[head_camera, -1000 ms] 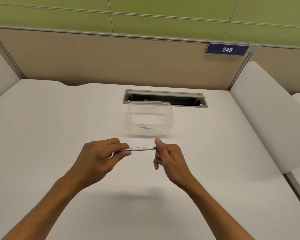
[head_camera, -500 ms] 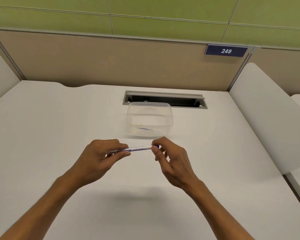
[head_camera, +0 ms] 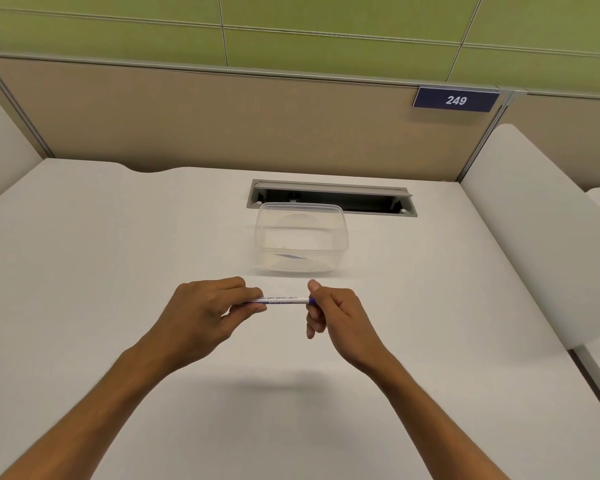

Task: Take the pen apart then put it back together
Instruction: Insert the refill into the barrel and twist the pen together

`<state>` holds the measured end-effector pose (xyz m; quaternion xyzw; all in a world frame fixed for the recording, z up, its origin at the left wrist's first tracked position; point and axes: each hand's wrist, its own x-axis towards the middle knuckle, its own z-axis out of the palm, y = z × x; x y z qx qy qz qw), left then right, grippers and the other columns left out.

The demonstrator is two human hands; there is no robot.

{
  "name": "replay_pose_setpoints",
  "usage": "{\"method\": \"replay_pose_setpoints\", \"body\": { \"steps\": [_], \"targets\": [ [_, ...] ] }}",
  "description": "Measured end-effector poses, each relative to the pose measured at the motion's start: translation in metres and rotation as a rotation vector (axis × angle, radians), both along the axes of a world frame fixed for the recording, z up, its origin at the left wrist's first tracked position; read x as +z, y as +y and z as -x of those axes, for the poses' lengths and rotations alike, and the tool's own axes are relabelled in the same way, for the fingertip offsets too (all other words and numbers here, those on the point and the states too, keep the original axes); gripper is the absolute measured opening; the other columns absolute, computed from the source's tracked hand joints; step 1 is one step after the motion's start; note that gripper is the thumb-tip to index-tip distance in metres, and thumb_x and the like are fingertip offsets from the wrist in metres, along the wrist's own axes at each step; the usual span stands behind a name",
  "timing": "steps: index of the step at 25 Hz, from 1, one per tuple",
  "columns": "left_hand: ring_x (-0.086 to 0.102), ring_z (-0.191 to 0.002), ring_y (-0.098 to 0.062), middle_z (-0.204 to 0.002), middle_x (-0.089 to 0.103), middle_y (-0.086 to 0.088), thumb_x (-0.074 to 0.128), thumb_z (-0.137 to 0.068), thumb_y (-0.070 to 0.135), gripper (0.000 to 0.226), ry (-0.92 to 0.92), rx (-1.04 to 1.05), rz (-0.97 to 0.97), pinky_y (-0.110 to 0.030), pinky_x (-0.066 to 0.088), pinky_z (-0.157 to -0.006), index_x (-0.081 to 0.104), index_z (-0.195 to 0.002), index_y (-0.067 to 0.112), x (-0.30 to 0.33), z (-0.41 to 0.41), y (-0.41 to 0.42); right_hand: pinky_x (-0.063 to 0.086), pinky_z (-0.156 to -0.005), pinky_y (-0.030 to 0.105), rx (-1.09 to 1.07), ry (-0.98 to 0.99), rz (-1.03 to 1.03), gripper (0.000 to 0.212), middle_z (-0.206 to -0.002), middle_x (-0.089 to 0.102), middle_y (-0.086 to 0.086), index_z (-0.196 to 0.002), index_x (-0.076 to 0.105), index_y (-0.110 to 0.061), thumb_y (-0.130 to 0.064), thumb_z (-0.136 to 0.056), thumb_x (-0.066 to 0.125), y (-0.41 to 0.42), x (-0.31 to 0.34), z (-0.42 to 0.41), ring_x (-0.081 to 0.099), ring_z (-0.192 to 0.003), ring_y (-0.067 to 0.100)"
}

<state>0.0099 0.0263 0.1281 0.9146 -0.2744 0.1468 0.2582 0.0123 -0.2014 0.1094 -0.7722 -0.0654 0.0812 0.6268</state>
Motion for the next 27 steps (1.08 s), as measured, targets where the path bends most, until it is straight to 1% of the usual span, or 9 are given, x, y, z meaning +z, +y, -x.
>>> {"method": "replay_pose_setpoints", "body": {
  "steps": [4,6,9,13,15,19,21,24,27],
  "targets": [
    [0.041,-0.056,-0.006,-0.066,0.046,0.017,0.051,-0.091,0.047,0.02,0.093,0.022,0.102,-0.035,0.04,-0.048,0.066,-0.094,0.034,-0.006,-0.004,0.004,0.042,-0.059,0.019,-0.052,-0.255,0.214,0.02,-0.073,0.062,-0.009,-0.085,0.056,-0.024,-0.037,-0.098,0.049,-0.007,-0.004,0.005,0.061,-0.06,0.01],
    [0.043,-0.056,-0.007,-0.065,0.048,0.014,0.052,-0.09,0.048,0.021,0.118,0.021,0.137,-0.035,0.04,-0.05,0.067,-0.094,0.033,-0.007,-0.004,0.006,0.049,-0.062,0.025,-0.045,-0.419,0.382,0.013,-0.083,0.06,-0.022,-0.095,0.056,-0.031,-0.041,-0.096,0.047,-0.011,-0.006,0.006,0.061,-0.066,0.007],
    [0.044,-0.055,-0.011,-0.064,0.05,0.01,0.055,-0.089,0.047,0.021,0.161,-0.003,0.192,-0.032,0.037,-0.051,0.069,-0.093,0.032,-0.007,-0.004,0.007,0.052,-0.065,0.032,-0.04,-0.537,0.463,0.013,-0.084,0.053,-0.033,-0.103,0.056,-0.032,-0.037,-0.099,0.045,-0.015,-0.008,0.008,0.059,-0.067,0.001],
    [0.043,-0.055,-0.012,-0.062,0.049,0.011,0.058,-0.089,0.045,0.021,0.184,-0.038,0.25,-0.028,0.033,-0.052,0.072,-0.091,0.03,-0.005,-0.004,0.006,0.051,-0.063,0.035,-0.033,-0.556,0.474,0.016,-0.082,0.056,-0.019,-0.102,0.053,-0.032,-0.039,-0.1,0.038,-0.015,-0.006,0.008,0.062,-0.066,0.013],
    [0.042,-0.055,-0.01,-0.062,0.047,0.014,0.057,-0.089,0.044,0.021,0.16,-0.045,0.239,-0.026,0.033,-0.052,0.072,-0.091,0.029,-0.002,-0.003,0.005,0.047,-0.06,0.032,-0.019,-0.517,0.44,0.022,-0.073,0.059,-0.009,-0.09,0.051,-0.03,-0.04,-0.1,0.034,-0.013,-0.005,0.008,0.058,-0.063,0.014],
    [0.04,-0.055,-0.006,-0.064,0.043,0.019,0.055,-0.091,0.044,0.019,0.064,-0.023,0.126,-0.033,0.039,-0.047,0.069,-0.093,0.031,0.002,0.001,0.001,0.042,-0.062,0.024,0.046,-0.128,0.029,0.047,-0.053,0.049,-0.005,-0.06,0.042,-0.023,-0.027,-0.106,0.036,-0.006,0.003,0.009,0.056,-0.055,0.021],
    [0.039,-0.055,-0.006,-0.064,0.043,0.019,0.053,-0.091,0.045,0.02,0.051,-0.01,0.092,-0.034,0.039,-0.047,0.069,-0.093,0.032,0.002,0.0,0.001,0.042,-0.062,0.021,0.042,-0.03,-0.042,0.051,-0.052,0.05,-0.001,-0.056,0.042,-0.019,-0.026,-0.106,0.038,-0.005,0.004,0.007,0.057,-0.055,0.021],
    [0.041,-0.056,-0.006,-0.064,0.044,0.018,0.053,-0.091,0.046,0.021,0.085,-0.002,0.107,-0.033,0.039,-0.048,0.069,-0.093,0.032,-0.001,-0.001,0.002,0.042,-0.06,0.017,-0.031,-0.185,0.076,0.033,-0.069,0.063,-0.004,-0.075,0.056,-0.021,-0.034,-0.102,0.044,-0.006,0.0,0.008,0.063,-0.061,0.014],
    [0.042,-0.056,-0.007,-0.064,0.047,0.015,0.053,-0.091,0.047,0.021,0.123,-0.007,0.132,-0.031,0.037,-0.05,0.069,-0.093,0.033,-0.003,-0.002,0.003,0.049,-0.063,0.026,-0.051,-0.429,0.289,0.016,-0.087,0.063,-0.017,-0.095,0.056,-0.03,-0.042,-0.096,0.046,-0.012,-0.002,0.008,0.065,-0.07,0.011]
  ]
}}
